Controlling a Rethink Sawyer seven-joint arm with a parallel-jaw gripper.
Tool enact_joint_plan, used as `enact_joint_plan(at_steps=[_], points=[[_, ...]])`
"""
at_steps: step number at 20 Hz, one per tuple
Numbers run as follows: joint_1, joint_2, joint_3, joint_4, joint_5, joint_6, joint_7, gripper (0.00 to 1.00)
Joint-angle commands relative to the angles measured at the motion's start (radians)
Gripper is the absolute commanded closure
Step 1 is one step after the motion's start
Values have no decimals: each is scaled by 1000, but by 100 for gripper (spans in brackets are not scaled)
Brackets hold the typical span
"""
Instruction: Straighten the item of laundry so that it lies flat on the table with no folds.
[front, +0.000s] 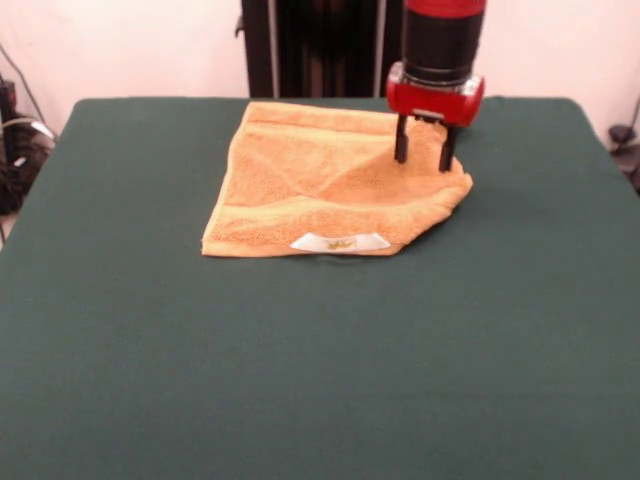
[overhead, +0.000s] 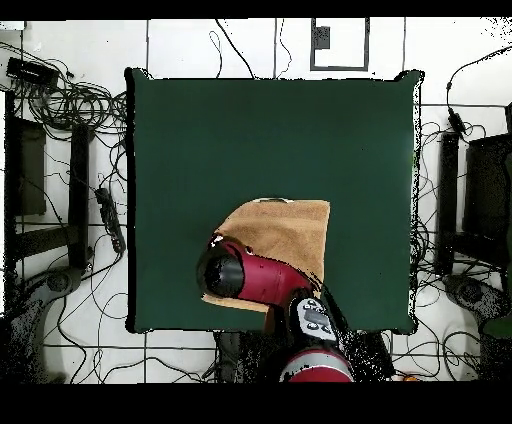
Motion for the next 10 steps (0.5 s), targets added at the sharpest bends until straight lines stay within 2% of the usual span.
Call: enact_joint_plan(at_steps=[1, 10], points=[[0, 99, 43, -199, -81, 127, -49, 0], [-3, 102, 63, -253, -124, 192, -7, 0]])
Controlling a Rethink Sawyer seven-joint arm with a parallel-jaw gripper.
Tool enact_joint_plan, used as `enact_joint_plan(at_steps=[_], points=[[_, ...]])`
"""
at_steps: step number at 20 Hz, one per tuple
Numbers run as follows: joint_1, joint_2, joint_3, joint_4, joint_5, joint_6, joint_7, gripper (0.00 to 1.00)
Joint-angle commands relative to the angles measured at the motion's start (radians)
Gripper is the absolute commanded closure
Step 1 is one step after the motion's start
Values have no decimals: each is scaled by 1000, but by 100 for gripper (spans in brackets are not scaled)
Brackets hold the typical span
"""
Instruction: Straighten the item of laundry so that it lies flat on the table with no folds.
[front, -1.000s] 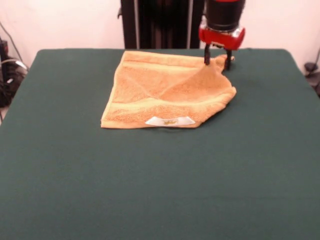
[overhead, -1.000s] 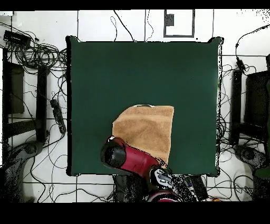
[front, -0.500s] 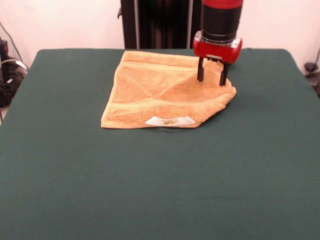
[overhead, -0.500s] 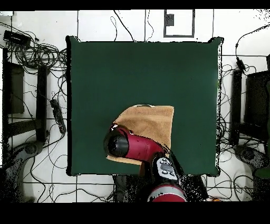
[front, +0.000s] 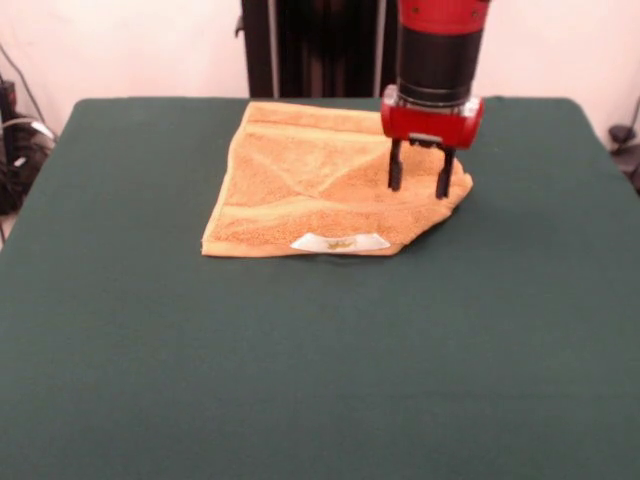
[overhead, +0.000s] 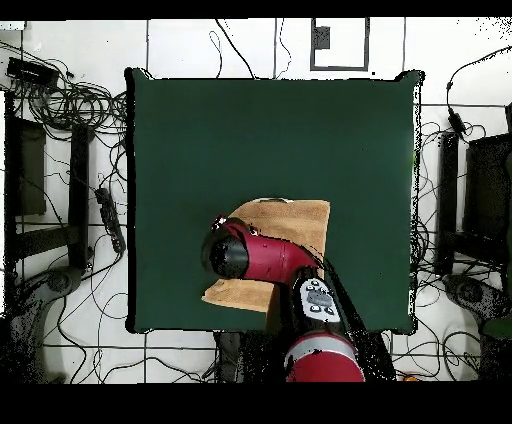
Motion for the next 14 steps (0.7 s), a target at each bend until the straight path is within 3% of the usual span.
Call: enact_joint_plan(at_steps=[1, 5, 14], points=[[8, 66, 63, -126, -42, 162, -2, 0], [5, 71, 78, -142, -42, 176, 18, 0], [-21, 150, 115, -120, -30, 67, 75, 0]])
